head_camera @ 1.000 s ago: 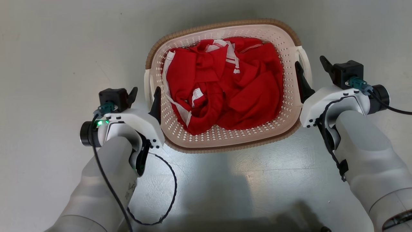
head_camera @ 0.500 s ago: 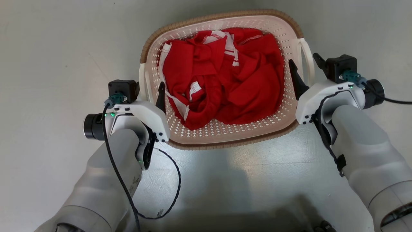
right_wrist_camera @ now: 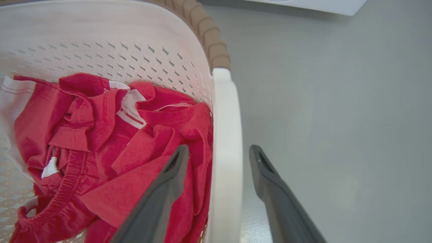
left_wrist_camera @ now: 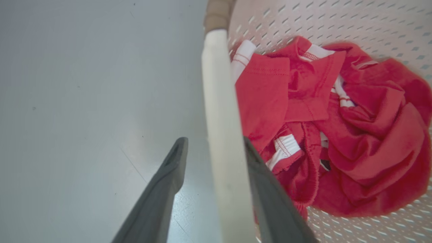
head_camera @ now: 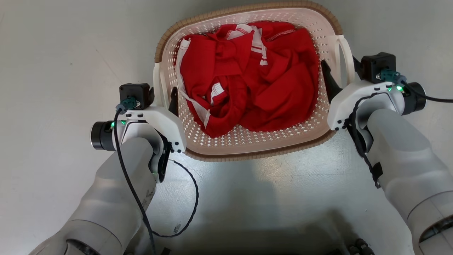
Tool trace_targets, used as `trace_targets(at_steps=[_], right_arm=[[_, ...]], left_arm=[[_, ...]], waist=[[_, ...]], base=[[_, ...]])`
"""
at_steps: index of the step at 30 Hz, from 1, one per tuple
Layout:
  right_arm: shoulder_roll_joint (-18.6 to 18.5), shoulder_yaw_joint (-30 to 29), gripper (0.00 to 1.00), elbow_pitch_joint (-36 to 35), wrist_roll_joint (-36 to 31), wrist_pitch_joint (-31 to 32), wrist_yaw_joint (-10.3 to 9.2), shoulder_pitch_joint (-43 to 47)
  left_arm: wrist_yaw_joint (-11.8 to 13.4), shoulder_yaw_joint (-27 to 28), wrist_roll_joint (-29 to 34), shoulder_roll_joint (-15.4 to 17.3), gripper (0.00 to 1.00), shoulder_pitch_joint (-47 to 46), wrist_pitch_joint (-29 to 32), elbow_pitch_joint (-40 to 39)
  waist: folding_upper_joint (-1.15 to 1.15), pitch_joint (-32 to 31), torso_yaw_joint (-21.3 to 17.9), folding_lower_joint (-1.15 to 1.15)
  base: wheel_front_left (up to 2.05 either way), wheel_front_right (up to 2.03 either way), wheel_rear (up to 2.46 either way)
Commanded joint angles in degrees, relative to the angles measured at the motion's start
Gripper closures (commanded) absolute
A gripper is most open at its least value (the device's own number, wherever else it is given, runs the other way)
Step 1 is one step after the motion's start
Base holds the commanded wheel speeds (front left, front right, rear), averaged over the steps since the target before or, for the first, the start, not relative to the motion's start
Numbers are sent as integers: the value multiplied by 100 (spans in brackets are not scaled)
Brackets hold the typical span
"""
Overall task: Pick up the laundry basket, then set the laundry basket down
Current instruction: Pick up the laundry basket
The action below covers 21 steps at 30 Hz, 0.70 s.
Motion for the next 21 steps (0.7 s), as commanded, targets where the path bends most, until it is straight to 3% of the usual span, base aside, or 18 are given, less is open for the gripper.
trace_targets(at_steps=[1, 2, 3, 4, 5, 6, 21], right_arm=[[93, 85, 24, 9, 65, 13, 18, 174], [93, 96, 52, 31, 77, 8, 18, 156], [93, 108, 66, 49, 88, 0, 18, 142], [93, 121, 87, 69, 104, -2, 18, 131], [93, 135, 87, 89, 118, 0, 18, 120], [93, 150, 100, 110, 134, 6, 18, 113], [93, 317, 100, 311, 398, -11, 18, 264]], left_arm=[[30, 38, -43, 139, 76, -6, -76, 8], [24, 4, -68, 139, 100, -21, -85, 19], [14, -31, -91, 139, 100, -33, -91, 28], [1, -77, -105, 139, 100, -48, -95, 42], [-12, -110, -126, 139, 100, -63, -105, 49], [-17, -151, -127, 139, 100, -81, -122, 57], [-49, -527, -123, 139, 100, -148, -253, 368]], waist=[[0, 11, 5, 0], [0, 19, 8, 0], [0, 23, 9, 0], [0, 25, 10, 0], [0, 26, 13, 0], [0, 24, 16, 0], [0, -355, -40, 0]], base=[[0, 0, 0], [0, 0, 0], [0, 0, 0], [0, 0, 0], [0, 0, 0], [0, 0, 0], [0, 0, 0]])
